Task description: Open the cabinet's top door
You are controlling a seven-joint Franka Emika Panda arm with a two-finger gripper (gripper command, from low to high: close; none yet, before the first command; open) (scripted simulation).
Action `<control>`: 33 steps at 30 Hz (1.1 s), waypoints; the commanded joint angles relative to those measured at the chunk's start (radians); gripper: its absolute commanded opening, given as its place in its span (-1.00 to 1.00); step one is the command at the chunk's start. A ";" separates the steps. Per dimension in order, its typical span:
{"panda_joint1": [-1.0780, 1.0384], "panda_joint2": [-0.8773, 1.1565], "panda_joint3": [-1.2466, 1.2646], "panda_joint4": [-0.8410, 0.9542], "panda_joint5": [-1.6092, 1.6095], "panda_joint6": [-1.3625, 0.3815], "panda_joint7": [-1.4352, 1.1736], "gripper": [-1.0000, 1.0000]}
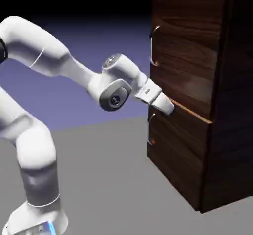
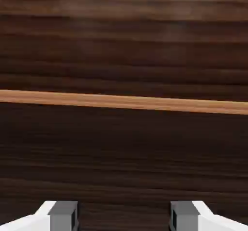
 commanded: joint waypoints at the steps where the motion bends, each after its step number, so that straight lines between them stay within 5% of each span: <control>1: -0.017 -0.013 0.023 0.010 0.041 0.001 0.044 0.00; 33: -0.557 -0.421 0.750 0.316 1.354 0.018 1.435 0.00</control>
